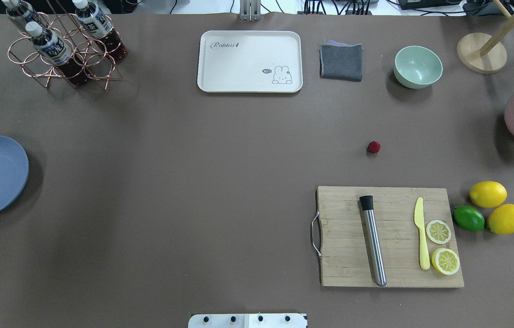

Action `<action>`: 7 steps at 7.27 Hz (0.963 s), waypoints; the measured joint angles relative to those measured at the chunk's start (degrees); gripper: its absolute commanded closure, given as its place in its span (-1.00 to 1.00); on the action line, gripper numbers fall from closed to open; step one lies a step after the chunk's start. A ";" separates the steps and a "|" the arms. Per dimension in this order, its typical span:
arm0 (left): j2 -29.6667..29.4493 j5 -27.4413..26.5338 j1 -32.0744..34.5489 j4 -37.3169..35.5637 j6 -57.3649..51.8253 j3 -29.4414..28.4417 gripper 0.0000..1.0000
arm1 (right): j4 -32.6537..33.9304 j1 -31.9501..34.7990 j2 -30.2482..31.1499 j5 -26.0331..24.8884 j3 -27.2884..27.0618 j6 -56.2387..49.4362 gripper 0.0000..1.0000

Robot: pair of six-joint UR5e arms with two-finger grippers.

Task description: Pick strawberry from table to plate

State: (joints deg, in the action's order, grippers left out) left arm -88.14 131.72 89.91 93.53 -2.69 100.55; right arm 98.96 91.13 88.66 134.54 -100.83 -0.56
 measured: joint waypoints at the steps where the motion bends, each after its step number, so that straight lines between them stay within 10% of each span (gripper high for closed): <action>1: -0.26 -0.01 -0.07 0.67 -0.18 -0.47 -0.96 | -0.01 -0.04 -0.15 -0.04 -0.07 0.26 -1.00; 7: -1.14 0.13 -0.76 1.70 -0.25 -2.63 -0.96 | -0.38 -0.25 -1.00 -0.14 -0.04 2.04 -1.00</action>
State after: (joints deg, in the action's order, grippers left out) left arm -89.28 131.86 89.15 95.23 -2.94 97.92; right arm 98.58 90.88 87.65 134.40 -100.87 1.48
